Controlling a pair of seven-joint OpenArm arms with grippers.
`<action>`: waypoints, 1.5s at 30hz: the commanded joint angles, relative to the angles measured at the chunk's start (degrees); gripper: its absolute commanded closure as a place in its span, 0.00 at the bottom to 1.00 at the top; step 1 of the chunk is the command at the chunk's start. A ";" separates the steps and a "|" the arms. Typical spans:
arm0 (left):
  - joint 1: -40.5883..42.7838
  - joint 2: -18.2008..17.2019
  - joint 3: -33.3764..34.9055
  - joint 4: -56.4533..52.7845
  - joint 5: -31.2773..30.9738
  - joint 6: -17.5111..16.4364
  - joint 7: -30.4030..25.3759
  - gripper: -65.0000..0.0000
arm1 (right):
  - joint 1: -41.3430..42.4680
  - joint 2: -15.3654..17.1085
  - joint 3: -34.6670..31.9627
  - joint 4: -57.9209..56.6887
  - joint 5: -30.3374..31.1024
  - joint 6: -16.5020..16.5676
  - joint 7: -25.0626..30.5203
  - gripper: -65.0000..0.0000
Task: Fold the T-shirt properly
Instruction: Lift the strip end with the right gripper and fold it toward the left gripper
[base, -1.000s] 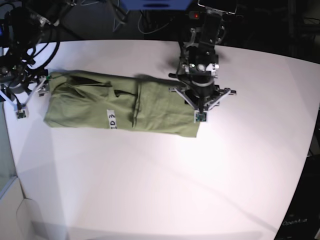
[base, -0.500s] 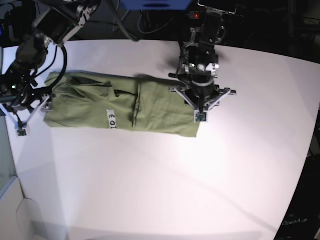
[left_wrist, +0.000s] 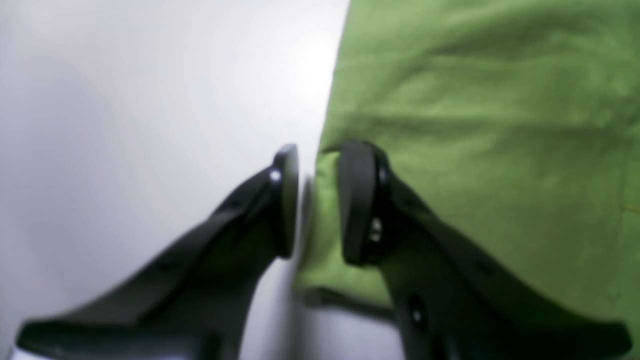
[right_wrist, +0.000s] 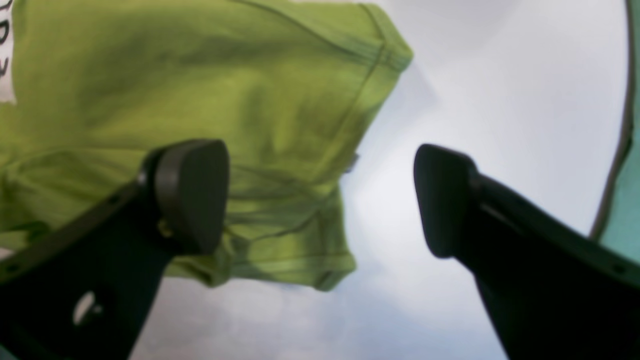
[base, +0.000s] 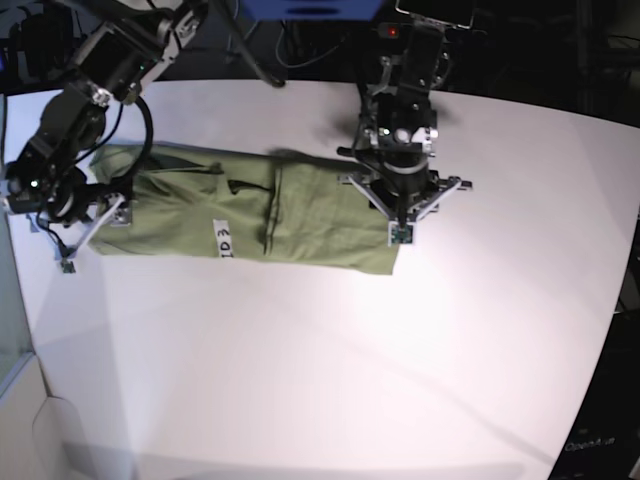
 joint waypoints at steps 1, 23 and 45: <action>1.56 -0.07 -0.12 -1.06 -1.89 -0.81 8.80 0.78 | 1.33 1.02 -0.01 -0.51 1.89 -0.32 0.57 0.13; 0.77 0.19 -0.12 -0.89 -1.54 -0.81 9.07 0.78 | 1.41 0.58 8.34 -7.63 6.02 -0.32 1.01 0.14; 1.21 0.28 -0.12 1.40 -1.62 -0.81 9.07 0.78 | 0.71 -2.23 7.81 -7.63 6.02 -0.32 0.92 1.00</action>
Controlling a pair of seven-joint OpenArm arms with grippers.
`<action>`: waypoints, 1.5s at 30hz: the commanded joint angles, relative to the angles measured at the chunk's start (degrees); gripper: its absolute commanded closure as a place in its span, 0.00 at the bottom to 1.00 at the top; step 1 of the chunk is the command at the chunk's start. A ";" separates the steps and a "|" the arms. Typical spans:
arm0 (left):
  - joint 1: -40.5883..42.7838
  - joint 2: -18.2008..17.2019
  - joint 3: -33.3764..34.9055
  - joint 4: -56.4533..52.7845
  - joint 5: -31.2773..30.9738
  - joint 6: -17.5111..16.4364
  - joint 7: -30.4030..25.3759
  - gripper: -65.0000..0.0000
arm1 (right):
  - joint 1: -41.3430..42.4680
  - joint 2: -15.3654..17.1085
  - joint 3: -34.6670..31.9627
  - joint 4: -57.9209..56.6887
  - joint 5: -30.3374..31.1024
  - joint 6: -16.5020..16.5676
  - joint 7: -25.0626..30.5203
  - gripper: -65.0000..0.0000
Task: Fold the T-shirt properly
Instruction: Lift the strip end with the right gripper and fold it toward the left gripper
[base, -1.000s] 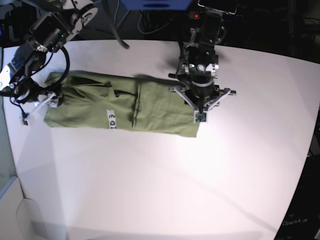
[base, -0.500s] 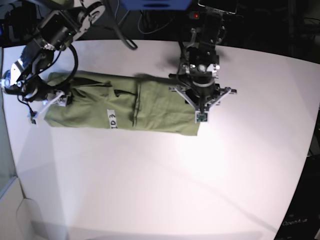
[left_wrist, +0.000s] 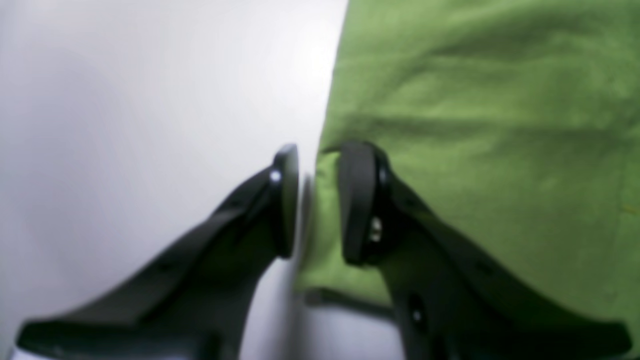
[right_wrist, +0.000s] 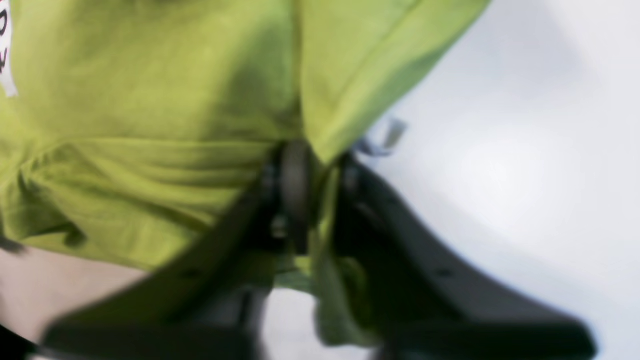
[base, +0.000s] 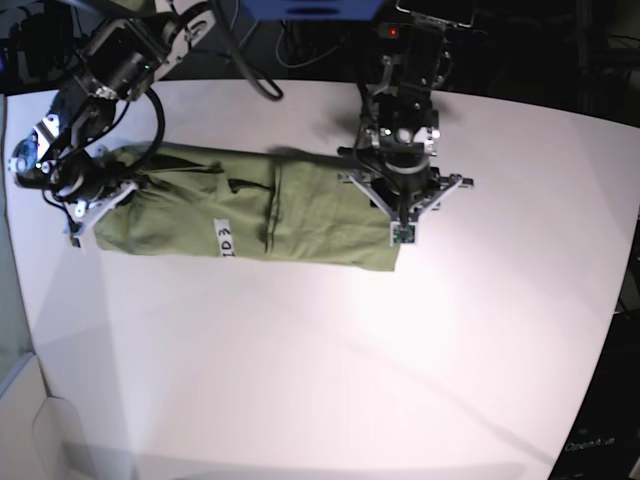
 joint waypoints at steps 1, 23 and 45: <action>1.08 0.19 -0.10 -0.63 -1.60 -0.76 5.72 0.78 | 0.91 0.74 -0.69 0.74 0.53 -0.25 -0.11 1.00; 0.90 0.19 0.34 -0.55 -1.78 -0.68 8.71 0.78 | 1.08 2.50 -28.47 10.94 0.36 -0.25 -0.37 0.99; 0.55 1.95 -0.19 -0.55 -1.87 -0.41 8.71 0.78 | -2.61 -5.85 -45.71 10.76 0.53 -0.25 2.00 1.00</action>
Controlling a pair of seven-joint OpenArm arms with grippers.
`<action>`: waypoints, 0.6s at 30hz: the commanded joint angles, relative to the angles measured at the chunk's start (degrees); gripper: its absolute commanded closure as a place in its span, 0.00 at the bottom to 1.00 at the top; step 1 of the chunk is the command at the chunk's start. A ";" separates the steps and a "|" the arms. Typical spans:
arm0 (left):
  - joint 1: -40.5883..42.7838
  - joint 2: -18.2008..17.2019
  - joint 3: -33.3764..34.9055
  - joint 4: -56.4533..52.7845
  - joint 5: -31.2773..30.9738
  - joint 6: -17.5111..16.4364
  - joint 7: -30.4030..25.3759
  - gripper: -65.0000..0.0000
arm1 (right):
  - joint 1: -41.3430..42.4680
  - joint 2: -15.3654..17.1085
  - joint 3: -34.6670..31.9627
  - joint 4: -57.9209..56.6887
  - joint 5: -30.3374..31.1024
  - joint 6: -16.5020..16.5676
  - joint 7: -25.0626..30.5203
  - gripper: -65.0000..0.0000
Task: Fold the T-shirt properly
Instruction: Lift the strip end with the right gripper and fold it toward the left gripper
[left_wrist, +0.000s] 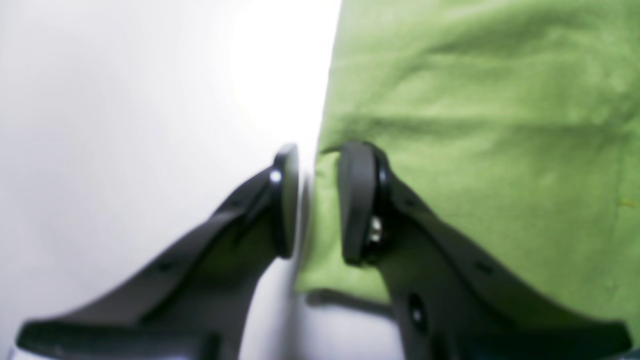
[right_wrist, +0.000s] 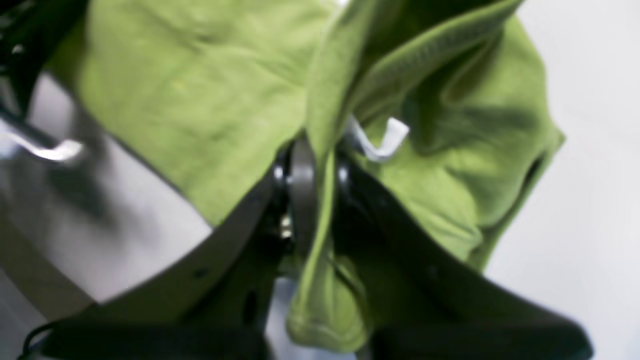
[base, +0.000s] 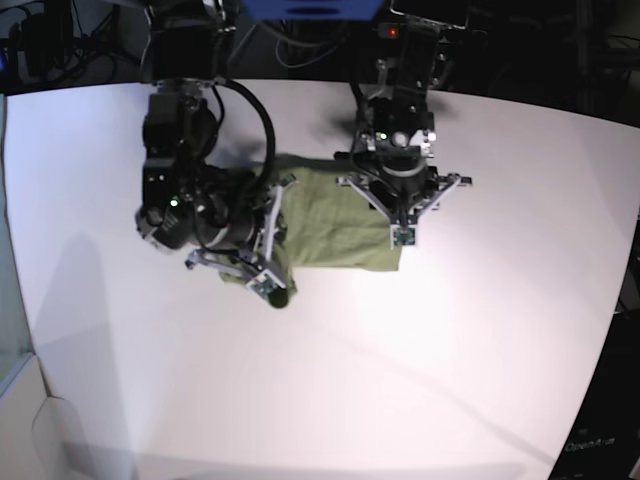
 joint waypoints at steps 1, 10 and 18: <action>1.01 0.35 0.14 -0.65 -2.35 -1.31 6.33 0.78 | 0.34 -1.02 -0.77 0.86 0.93 -0.27 1.09 1.00; 1.01 1.06 0.05 -0.57 -2.35 -1.31 6.33 0.78 | -1.77 -1.10 -3.67 0.42 4.27 -0.27 3.28 1.00; 1.54 1.58 -1.97 7.52 -2.35 -1.31 6.33 0.78 | -2.03 -1.10 -3.76 -1.69 4.80 -0.27 3.72 1.00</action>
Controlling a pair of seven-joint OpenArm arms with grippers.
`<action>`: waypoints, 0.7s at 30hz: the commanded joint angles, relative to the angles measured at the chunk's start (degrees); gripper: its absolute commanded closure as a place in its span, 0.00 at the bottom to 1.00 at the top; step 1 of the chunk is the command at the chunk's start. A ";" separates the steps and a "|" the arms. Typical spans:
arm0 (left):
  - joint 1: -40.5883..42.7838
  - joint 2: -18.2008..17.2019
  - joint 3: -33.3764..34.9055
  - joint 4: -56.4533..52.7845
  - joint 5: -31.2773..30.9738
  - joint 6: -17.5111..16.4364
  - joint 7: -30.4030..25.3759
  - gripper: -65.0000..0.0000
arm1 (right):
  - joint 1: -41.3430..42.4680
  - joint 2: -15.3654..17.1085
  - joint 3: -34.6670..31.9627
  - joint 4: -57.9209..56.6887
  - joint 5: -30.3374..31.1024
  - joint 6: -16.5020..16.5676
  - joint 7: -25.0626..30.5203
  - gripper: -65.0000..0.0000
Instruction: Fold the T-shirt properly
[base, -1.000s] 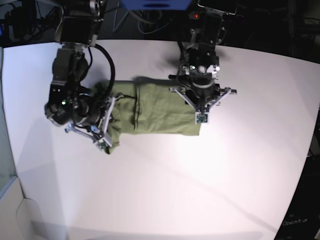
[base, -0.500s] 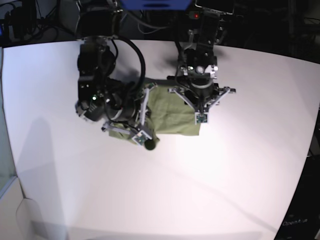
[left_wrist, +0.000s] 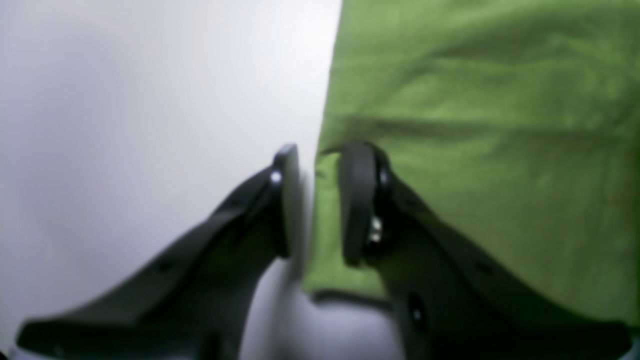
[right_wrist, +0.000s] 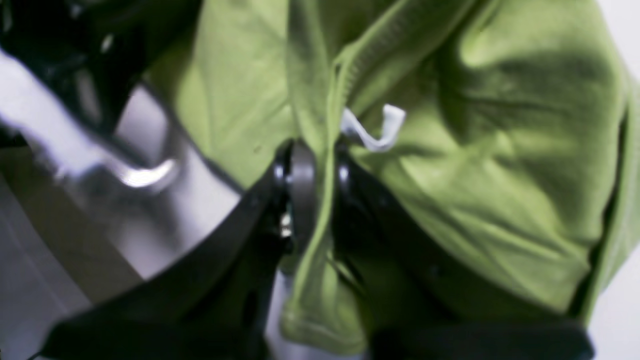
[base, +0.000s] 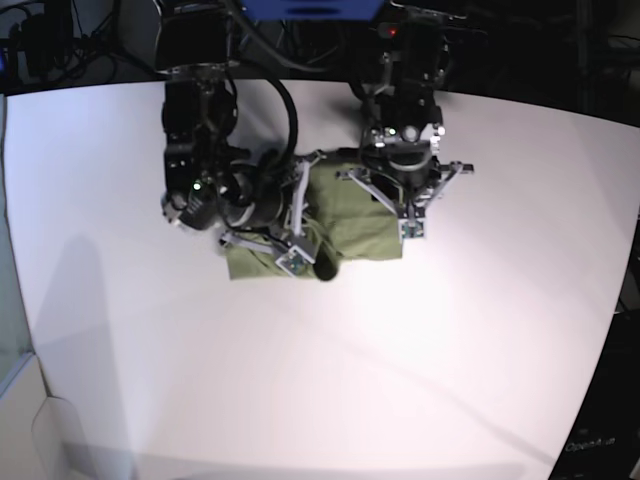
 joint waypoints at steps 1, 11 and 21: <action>-0.43 0.36 0.06 1.62 -0.12 -0.22 -0.05 0.78 | 0.98 -0.42 -0.26 0.91 1.28 -0.27 1.30 1.00; -0.52 0.27 -0.64 10.59 0.23 -0.22 3.46 0.78 | 1.07 -0.42 -0.26 1.09 1.19 -0.27 1.30 1.00; -0.96 -0.08 -7.50 1.98 -0.21 -0.57 2.85 0.78 | 1.42 -0.42 -0.26 1.53 2.77 -0.27 1.21 1.00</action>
